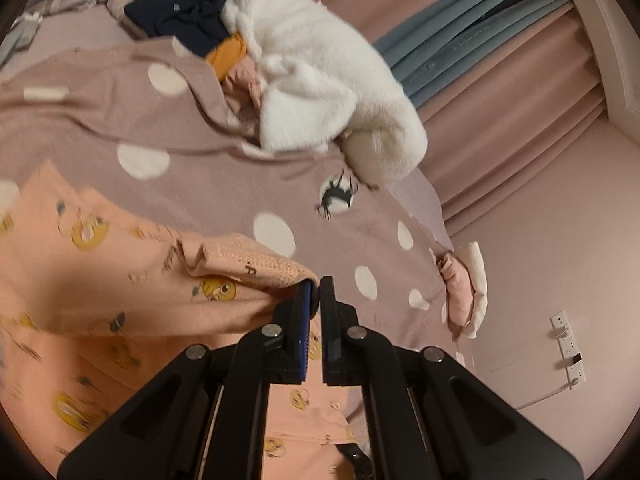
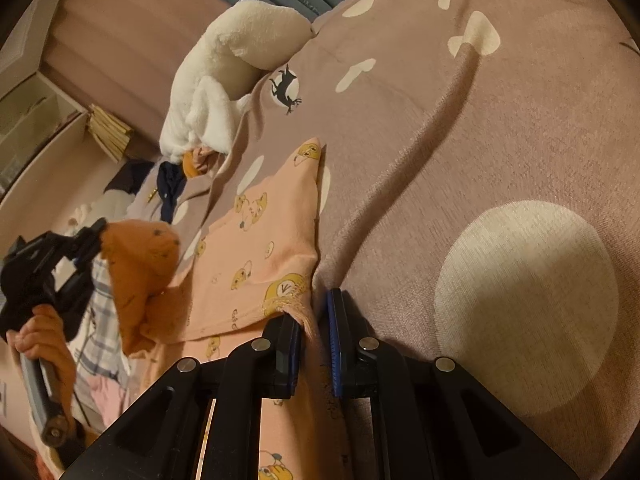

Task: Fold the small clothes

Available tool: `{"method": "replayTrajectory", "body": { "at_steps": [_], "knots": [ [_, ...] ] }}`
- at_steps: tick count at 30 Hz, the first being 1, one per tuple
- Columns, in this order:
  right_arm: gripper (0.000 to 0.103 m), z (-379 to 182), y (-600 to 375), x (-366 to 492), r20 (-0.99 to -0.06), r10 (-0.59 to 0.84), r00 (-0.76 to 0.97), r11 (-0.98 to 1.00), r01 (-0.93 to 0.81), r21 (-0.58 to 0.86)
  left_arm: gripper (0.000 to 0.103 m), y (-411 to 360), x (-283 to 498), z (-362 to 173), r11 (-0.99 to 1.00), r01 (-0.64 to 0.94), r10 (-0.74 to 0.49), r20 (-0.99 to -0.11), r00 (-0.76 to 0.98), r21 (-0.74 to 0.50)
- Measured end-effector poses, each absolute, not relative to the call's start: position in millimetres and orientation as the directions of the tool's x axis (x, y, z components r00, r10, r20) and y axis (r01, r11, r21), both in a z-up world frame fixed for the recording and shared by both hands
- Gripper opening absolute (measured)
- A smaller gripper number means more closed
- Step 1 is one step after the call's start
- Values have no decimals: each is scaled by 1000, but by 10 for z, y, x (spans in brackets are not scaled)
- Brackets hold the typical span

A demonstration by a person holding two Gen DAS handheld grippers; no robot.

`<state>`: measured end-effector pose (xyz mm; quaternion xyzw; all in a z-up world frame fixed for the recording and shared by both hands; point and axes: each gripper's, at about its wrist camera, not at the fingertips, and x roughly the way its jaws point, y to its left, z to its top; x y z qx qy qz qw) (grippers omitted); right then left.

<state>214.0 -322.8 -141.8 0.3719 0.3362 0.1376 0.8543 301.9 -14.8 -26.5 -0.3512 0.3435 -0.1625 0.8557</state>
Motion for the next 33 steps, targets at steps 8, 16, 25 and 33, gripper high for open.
{"method": "replayTrajectory", "body": {
  "at_steps": [8, 16, 25, 33],
  "knots": [
    [8, -1417, -3237, 2131, -461, 493, 738, 677, 8, 736, 1, -581, 3020, -403, 712, 64, -537, -484, 691, -699],
    [8, -1430, -3251, 2114, -451, 501, 739, 668, 1, 744, 0, -708, 3057, -142, 658, 92, -531, -374, 760, -748],
    [8, -1441, -3264, 2110, -442, 508, 739, 660, -4, 751, 16, -1424, 2900, -537, 689, 337, -710, -504, 492, -642],
    [8, -1445, -3261, 2110, -438, 512, 739, 655, -6, 756, 85, -1296, 2873, -346, 667, 324, -724, -479, 497, -671]
  ]
}}
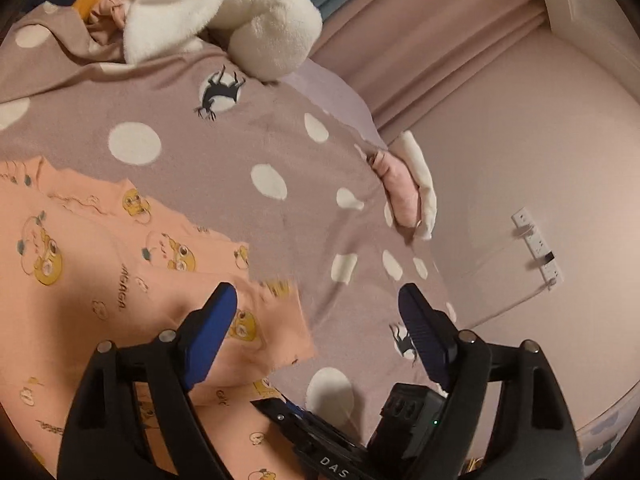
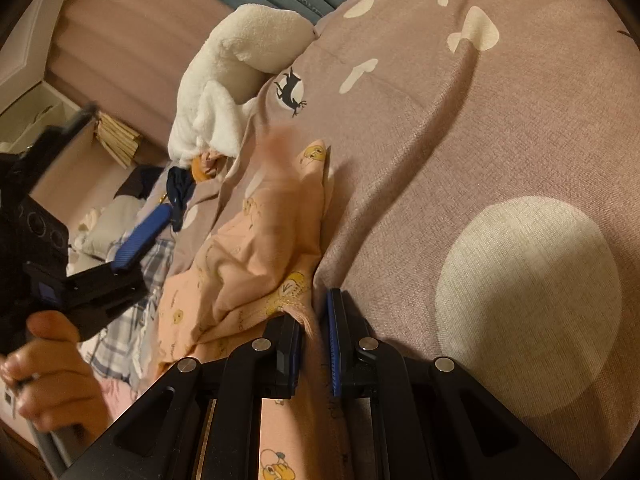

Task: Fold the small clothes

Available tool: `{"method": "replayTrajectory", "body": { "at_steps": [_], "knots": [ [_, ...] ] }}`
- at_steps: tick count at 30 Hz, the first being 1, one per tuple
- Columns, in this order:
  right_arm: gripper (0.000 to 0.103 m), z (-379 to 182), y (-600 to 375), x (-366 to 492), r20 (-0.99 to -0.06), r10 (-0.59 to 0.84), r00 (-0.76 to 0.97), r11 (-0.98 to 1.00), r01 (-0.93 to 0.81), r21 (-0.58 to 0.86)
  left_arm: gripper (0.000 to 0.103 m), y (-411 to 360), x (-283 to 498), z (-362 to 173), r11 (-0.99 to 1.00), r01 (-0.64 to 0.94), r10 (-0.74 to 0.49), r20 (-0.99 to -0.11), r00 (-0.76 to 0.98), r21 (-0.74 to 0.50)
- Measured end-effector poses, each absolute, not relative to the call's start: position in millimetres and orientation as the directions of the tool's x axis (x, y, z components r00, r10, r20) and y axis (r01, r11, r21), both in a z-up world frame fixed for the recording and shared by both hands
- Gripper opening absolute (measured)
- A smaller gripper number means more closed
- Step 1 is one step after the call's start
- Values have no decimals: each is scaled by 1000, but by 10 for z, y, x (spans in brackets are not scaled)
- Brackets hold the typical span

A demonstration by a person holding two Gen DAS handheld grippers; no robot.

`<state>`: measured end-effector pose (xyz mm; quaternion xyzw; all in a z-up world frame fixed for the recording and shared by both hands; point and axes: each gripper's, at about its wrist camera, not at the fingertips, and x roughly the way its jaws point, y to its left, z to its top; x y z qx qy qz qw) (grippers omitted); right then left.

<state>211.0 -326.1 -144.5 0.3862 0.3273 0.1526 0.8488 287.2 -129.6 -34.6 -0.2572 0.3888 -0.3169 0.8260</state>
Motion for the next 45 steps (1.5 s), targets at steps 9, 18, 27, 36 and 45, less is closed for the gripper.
{"method": "replayTrajectory", "body": {
  "at_steps": [9, 18, 27, 36, 45],
  "knots": [
    [8, -1475, -3253, 2116, -435, 515, 739, 651, -7, 759, 99, -840, 2436, -265, 855, 350, -519, -602, 607, -384],
    [8, -1473, -3254, 2116, -436, 515, 738, 650, -6, 760, 100, 545, 2301, -645, 692, 125, -644, -530, 551, -711],
    [8, -1476, -3256, 2115, -436, 516, 737, 649, -5, 761, 98, 939, 2565, -998, 534, -30, -710, -468, 526, -845],
    [8, -1474, -3260, 2114, -436, 516, 737, 650, -5, 760, 98, 866, 2431, -921, 693, 21, -599, -559, 574, -721],
    [8, -1478, -3266, 2117, -435, 518, 737, 647, -5, 762, 98, 1350, 2827, -984, 552, -154, -520, -483, 704, -819]
  ]
}}
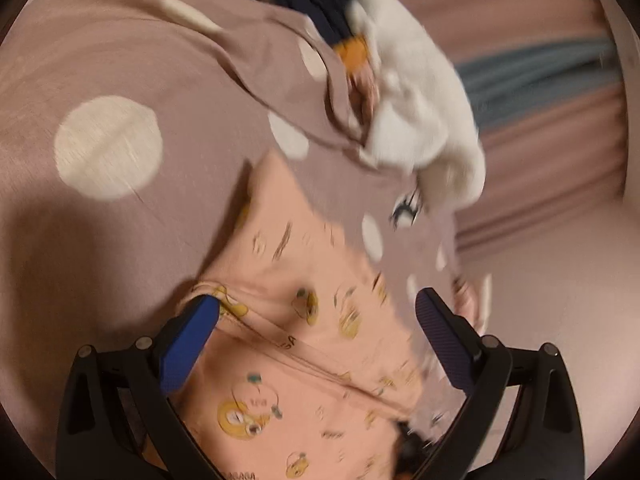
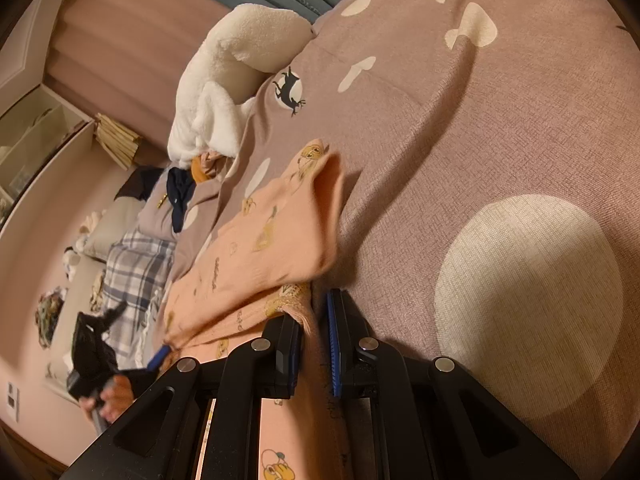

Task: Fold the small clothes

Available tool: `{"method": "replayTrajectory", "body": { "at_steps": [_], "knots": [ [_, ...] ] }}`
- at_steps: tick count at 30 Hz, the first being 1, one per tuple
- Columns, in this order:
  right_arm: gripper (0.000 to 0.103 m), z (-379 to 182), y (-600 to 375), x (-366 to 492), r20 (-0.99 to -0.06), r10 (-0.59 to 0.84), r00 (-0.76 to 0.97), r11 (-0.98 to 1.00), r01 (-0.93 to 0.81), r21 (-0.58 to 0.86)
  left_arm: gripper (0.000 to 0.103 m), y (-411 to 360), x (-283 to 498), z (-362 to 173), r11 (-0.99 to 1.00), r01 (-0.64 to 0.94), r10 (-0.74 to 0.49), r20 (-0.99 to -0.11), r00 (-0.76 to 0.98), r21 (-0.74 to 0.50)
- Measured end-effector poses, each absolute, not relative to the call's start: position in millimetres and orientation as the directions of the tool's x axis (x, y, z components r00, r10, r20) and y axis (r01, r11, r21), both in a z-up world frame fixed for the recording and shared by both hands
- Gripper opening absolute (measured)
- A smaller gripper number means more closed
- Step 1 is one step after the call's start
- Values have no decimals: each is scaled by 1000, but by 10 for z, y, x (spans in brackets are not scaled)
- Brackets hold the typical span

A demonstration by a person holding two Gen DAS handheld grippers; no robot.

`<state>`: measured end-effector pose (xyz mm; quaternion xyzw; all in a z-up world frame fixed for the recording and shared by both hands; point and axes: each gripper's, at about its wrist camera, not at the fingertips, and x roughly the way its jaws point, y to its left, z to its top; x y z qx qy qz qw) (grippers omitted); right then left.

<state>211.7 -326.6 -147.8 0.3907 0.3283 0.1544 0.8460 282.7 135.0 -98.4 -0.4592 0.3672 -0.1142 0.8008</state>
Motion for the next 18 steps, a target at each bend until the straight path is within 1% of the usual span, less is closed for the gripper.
{"method": "replayTrajectory", "body": {
  "at_steps": [1, 2, 4, 5, 6, 7, 9, 11, 14, 18],
  "knots": [
    [8, -1482, -3273, 2120, -433, 519, 737, 645, -5, 764, 98, 1424, 2816, -992, 559, -171, -485, -488, 726, -811],
    [8, -1482, -3269, 2119, -433, 519, 737, 645, -5, 764, 98, 1491, 2789, -979, 591, -199, -420, -509, 751, -781],
    [8, -1483, -3268, 2119, -433, 520, 736, 644, -5, 765, 98, 1662, 2711, -1005, 676, -299, -250, -592, 766, -673],
    [8, -1482, -3262, 2116, -434, 520, 736, 644, -5, 765, 96, 1733, 2671, -1036, 673, -305, -243, -591, 770, -674],
    [8, -1483, -3265, 2116, -434, 520, 736, 645, -5, 765, 96, 1792, 2622, -1065, 651, -277, -283, -565, 775, -707],
    [8, -1486, -3269, 2115, -432, 521, 736, 643, -5, 766, 96, 1811, 2591, -1055, 652, -248, -322, -558, 765, -716],
    [8, -1484, -3274, 2118, -430, 522, 736, 641, -6, 768, 96, 1806, 2543, -999, 692, -232, -343, -594, 728, -683],
    [8, -1470, -3251, 2125, -438, 517, 736, 647, -1, 762, 97, 1821, 2479, -988, 703, -233, -343, -608, 716, -672],
    [8, -1446, -3234, 2123, -453, 508, 733, 658, 9, 753, 99, 1863, 2284, -1041, 695, -211, -408, -620, 670, -687],
    [8, -1439, -3236, 2070, -471, 507, 722, 662, 24, 750, 102, 1692, 2056, -974, 750, -158, -448, -670, 592, -642]
  ]
}}
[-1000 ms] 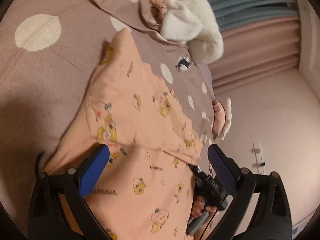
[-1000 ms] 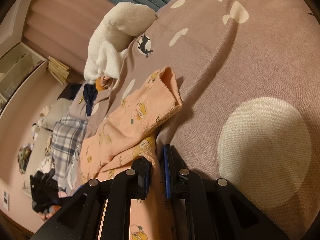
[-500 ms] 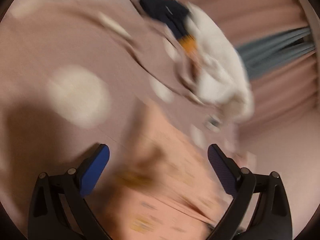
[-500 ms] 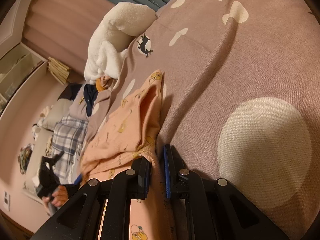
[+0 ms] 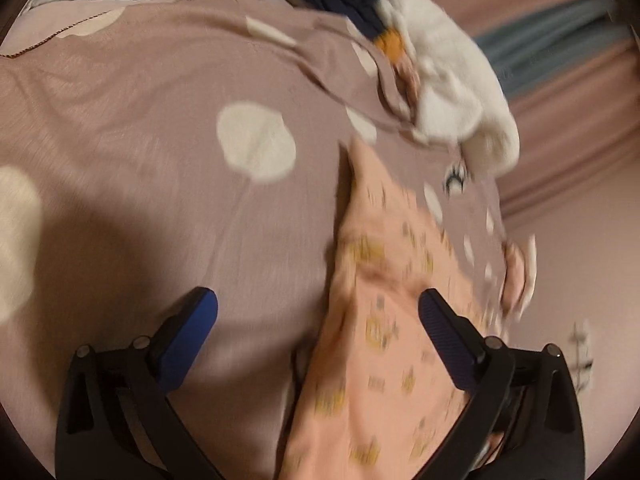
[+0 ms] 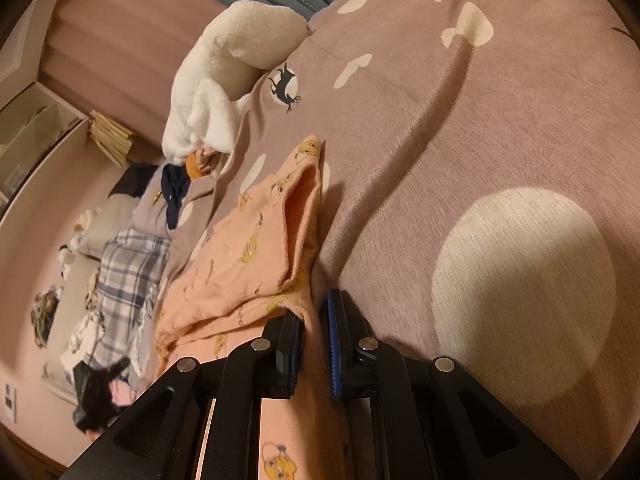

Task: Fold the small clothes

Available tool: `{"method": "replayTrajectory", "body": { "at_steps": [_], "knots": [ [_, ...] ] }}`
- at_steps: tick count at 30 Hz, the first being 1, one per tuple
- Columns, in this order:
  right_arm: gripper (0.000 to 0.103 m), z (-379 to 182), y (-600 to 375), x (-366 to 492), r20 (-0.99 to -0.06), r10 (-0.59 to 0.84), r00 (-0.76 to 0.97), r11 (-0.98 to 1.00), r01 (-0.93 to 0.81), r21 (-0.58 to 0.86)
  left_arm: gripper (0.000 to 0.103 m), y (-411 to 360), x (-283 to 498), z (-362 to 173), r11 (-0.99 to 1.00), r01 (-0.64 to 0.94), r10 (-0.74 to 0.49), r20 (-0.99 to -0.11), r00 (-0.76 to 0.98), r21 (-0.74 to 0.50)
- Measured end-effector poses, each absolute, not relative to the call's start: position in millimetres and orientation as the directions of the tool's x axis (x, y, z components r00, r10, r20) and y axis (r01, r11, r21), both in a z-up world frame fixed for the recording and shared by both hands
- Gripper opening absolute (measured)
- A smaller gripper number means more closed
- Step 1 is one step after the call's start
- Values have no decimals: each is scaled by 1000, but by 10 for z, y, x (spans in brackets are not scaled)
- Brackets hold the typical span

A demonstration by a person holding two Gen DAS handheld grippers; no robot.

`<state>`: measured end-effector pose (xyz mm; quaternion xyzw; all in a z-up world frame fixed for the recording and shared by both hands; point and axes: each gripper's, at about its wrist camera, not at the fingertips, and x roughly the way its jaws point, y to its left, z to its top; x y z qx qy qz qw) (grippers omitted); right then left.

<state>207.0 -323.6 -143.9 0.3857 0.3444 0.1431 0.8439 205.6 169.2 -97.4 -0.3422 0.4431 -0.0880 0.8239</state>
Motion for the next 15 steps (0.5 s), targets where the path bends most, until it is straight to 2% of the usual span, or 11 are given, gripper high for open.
{"method": "replayTrajectory", "body": {
  "at_steps": [8, 15],
  "knots": [
    [8, -1423, -3240, 1528, -530, 537, 656, 677, 40, 735, 102, 1482, 1415, -988, 802, -57, -500, -719, 483, -595],
    [8, -1515, -3352, 860, -503, 635, 587, 598, 40, 801, 102, 1477, 908, -1041, 756, 1, -597, -689, 412, -654]
  ]
}}
